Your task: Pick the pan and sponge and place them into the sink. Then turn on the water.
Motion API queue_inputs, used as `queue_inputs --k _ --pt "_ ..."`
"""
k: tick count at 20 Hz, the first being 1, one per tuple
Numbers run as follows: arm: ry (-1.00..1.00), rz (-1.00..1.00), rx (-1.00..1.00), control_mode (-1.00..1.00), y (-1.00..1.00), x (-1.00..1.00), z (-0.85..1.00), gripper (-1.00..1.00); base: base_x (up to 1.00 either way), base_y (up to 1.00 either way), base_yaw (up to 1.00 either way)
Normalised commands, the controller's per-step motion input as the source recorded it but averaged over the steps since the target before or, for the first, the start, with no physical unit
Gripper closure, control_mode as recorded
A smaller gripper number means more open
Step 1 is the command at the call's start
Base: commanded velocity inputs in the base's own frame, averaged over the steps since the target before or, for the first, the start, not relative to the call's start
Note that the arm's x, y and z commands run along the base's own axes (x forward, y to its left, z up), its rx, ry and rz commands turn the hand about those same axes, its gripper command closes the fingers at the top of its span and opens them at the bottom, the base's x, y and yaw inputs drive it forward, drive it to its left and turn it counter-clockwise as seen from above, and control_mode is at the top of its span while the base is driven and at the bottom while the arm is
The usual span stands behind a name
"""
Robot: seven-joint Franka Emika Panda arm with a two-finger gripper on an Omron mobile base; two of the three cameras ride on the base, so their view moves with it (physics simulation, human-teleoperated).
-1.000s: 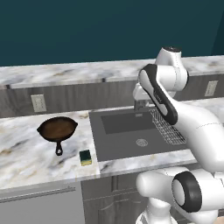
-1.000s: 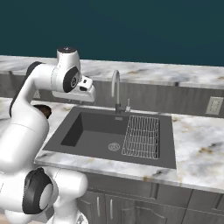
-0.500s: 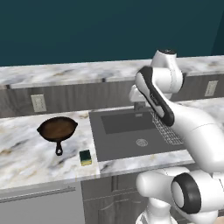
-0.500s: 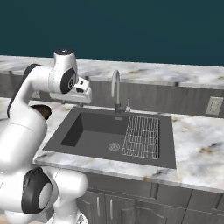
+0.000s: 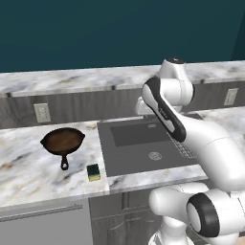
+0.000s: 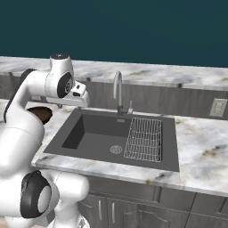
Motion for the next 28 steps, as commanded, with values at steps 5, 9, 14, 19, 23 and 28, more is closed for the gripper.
queue_inputs --k 5,9,14,19,23,28 --pt "0.0 0.0 0.0 -1.0 0.22 0.0 -0.1 -1.0 0.0 0.0 0.0" --pt "0.0 0.0 0.0 -1.0 0.26 0.0 -0.09 -1.0 0.0 0.0 0.0" --pt "0.0 0.0 0.0 -1.0 0.29 0.0 -0.07 -1.0 0.0 0.0 0.0" --pt "0.0 0.0 0.0 -1.0 0.28 0.0 -0.07 -1.0 0.0 0.0 0.0" --pt "0.0 0.0 0.0 -1.0 0.26 0.0 -0.1 -1.0 0.0 0.0 0.0" --pt "0.0 0.0 0.01 -1.0 0.26 0.0 -0.09 -1.0 0.0 0.0 0.0"
